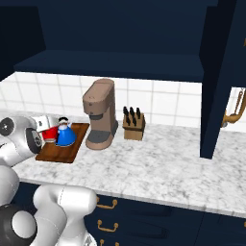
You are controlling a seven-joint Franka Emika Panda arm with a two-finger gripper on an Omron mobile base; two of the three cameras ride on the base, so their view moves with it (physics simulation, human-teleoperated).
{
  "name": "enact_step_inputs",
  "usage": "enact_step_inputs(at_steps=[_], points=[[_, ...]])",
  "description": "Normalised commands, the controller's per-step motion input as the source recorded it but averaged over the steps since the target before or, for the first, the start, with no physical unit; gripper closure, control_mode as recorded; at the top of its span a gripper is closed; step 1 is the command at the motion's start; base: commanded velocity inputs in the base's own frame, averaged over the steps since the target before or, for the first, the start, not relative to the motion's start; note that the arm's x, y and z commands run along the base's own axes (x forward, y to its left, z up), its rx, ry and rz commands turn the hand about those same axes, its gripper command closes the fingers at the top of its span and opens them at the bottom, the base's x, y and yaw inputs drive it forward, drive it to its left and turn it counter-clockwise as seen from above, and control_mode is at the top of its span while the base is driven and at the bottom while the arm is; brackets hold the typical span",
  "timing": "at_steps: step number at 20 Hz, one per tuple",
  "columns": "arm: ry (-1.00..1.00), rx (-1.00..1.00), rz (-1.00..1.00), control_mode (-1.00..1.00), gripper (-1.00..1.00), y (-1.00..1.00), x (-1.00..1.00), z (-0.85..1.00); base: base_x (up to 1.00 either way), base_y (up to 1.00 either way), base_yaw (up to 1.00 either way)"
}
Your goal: Pick the kettle from the counter and place it on the tray. Then pick the mug from the cabinet and place it on the tray. Then close the cabinet doors.
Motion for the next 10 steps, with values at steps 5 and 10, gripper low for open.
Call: enact_step_inputs(at_steps=[5, 10], points=[[0.01, 0.12, -0.27, -1.0, 1.0, 0.06, 0.0, -0.03, 0.0, 0.0, 0.0], [0.0, 0.15, -0.13, -1.0, 1.0, 0.12, 0.0, -0.07, 0.0, 0.0, 0.0]])
